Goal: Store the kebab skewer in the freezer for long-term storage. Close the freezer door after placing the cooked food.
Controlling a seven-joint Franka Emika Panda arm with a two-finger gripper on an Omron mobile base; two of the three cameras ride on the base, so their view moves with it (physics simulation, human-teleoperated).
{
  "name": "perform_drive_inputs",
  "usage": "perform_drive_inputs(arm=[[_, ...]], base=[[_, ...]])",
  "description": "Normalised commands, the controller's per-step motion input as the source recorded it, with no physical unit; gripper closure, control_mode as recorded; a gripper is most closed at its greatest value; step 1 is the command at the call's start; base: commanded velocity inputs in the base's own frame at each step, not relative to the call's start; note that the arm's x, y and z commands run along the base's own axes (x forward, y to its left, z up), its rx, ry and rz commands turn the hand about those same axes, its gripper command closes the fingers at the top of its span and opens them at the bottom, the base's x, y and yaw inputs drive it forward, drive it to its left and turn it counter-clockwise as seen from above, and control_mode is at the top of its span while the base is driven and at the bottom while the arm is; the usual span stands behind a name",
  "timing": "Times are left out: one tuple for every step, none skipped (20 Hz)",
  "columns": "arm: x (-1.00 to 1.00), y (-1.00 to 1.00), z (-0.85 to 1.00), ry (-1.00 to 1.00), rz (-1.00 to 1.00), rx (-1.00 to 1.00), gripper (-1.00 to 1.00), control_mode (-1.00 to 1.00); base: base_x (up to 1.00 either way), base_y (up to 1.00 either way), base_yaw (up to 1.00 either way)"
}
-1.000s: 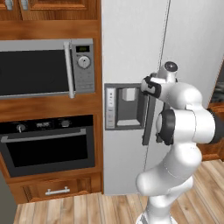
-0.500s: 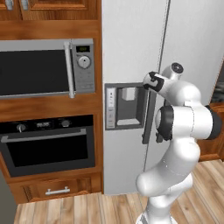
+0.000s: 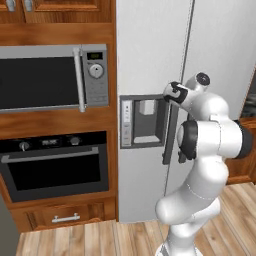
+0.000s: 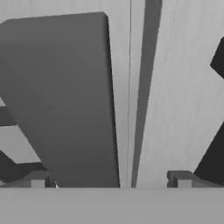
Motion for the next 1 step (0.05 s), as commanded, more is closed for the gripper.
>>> perform_drive_inputs(arm=[[0.55,0.00,0.00,0.06,0.00,-0.05,-1.00,-1.00]], base=[[0.00,0.00,0.00]])
